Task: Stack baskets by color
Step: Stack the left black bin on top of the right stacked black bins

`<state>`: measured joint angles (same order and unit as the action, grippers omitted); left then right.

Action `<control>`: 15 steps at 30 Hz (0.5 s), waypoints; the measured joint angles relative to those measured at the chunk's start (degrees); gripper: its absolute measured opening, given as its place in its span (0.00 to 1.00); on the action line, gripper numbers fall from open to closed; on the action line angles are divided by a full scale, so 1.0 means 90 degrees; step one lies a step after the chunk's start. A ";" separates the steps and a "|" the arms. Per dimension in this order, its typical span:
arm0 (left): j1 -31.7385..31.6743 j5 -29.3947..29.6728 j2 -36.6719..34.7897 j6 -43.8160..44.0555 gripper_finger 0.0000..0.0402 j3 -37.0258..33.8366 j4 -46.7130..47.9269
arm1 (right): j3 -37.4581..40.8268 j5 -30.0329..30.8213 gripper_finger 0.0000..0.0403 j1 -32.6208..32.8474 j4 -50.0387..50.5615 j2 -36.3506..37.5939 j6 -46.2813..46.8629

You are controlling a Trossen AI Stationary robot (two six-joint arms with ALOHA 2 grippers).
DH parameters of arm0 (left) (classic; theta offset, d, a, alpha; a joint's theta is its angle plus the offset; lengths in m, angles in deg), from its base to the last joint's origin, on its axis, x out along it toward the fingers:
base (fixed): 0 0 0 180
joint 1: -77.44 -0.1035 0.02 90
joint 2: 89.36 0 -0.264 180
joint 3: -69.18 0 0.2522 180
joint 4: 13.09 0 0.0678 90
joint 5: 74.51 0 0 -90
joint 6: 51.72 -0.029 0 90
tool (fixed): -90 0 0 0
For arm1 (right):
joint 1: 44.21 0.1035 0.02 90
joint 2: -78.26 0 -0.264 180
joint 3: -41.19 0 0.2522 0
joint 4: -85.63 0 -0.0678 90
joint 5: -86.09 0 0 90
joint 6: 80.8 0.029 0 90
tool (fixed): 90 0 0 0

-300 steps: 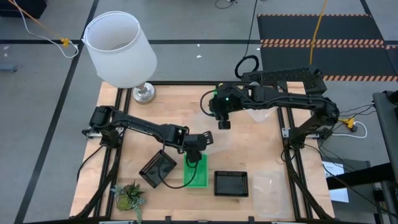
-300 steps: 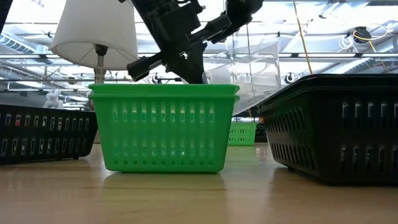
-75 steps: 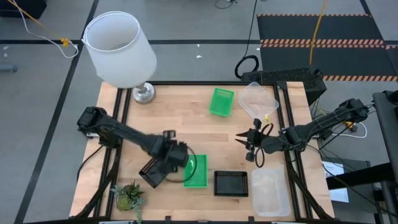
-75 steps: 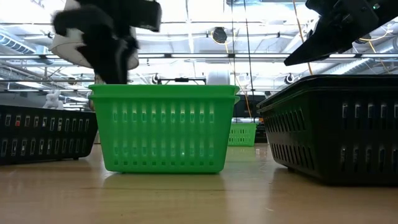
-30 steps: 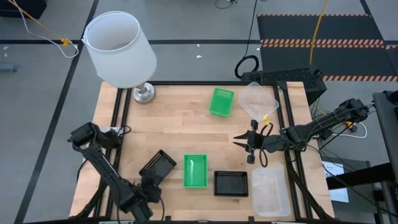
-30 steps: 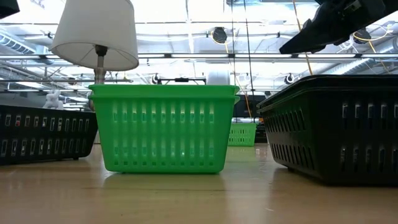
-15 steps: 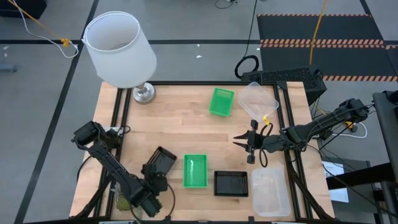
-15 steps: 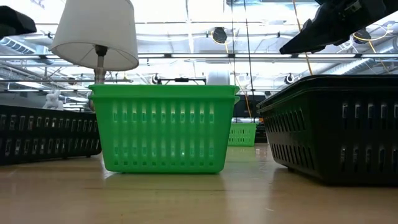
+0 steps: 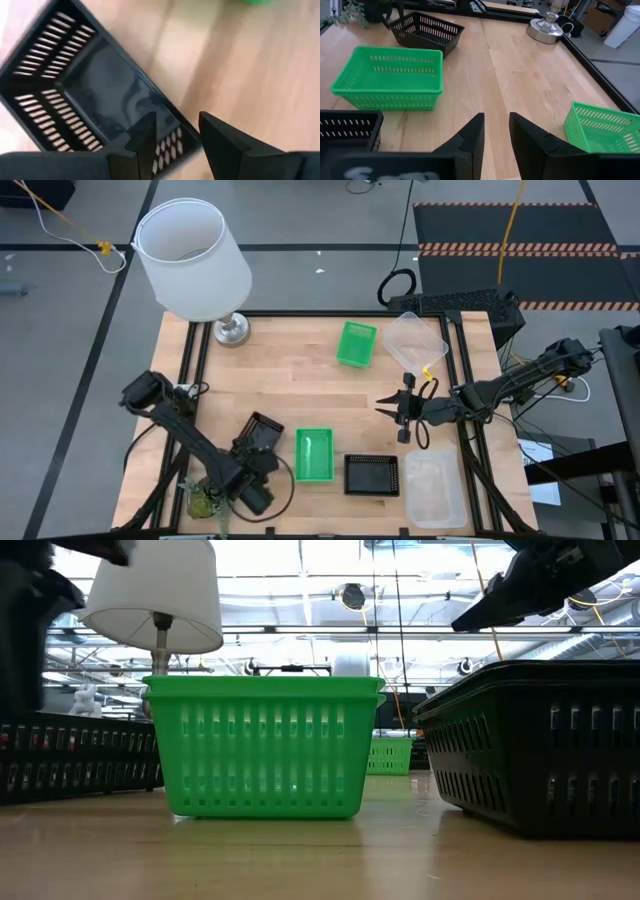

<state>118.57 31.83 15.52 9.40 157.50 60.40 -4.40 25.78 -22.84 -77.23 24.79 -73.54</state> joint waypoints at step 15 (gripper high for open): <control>-0.0342 -0.0116 -0.0005 0.1267 0.36 -0.0287 -0.0380 | 0.0000 0.0000 0.21 0.0000 0.0037 0.0000 0.0003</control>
<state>115.50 30.79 15.47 20.81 154.92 56.99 -4.40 25.78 -22.84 -76.90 24.79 -73.51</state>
